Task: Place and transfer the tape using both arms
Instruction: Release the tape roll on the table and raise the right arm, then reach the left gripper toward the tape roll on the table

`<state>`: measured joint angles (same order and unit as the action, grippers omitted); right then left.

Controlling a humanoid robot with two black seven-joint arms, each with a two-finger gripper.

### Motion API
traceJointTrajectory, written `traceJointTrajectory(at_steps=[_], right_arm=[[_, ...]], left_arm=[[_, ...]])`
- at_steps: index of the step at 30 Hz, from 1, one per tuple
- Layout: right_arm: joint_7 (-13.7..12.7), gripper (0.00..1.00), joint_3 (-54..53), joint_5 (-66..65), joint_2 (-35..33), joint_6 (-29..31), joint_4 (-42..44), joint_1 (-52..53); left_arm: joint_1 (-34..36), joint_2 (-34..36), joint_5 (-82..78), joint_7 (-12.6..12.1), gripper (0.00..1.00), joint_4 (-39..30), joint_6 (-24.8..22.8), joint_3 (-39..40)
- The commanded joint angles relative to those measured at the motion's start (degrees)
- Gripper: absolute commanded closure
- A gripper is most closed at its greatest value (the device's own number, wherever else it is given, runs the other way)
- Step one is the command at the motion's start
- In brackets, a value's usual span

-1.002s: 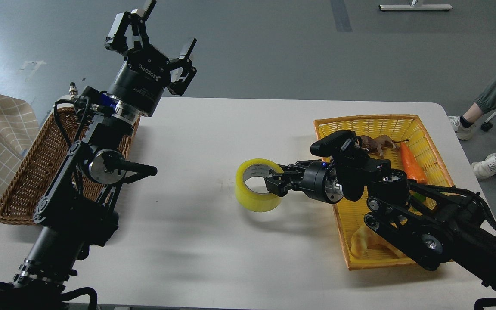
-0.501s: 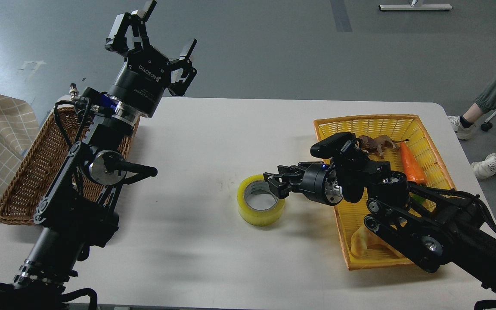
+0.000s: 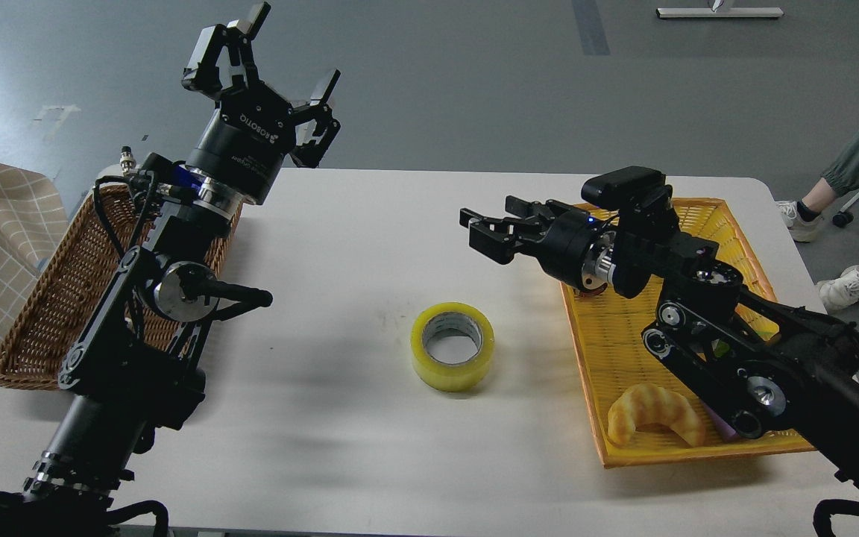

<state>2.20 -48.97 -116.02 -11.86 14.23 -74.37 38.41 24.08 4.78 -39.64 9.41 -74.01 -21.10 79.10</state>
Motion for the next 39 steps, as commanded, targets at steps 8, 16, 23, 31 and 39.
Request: traceJointTrajectory(at_steps=[8,16,23,31,39], right_arm=[[0.0,0.0,-16.1,21.2,-0.6,-0.2,-6.9,-2.7],[0.3,0.0,-28.5,36.5,-0.2,-0.3,-12.6,-6.9],[0.5,0.0,-32.9,52.5,1.7,-0.3,-18.3,-11.2],[0.7,0.0,-36.3,53.0,7.6,0.2,-18.3,-11.4],[1.5,0.0,-36.1,53.0,8.0,0.4,-19.0,-12.3]], left_arm=[[0.3,0.2,-0.1,0.0,0.02,-0.5,-0.6,-0.3],[0.4,0.5,-0.3,0.2,0.02,-0.6,-1.8,-0.7],[0.4,0.2,-0.7,1.2,0.02,-2.1,-2.0,-1.2],[0.3,0.0,0.0,1.1,0.02,-5.2,-0.8,-0.9],[0.6,-0.3,-3.2,2.6,0.02,-5.4,0.3,-1.7]])
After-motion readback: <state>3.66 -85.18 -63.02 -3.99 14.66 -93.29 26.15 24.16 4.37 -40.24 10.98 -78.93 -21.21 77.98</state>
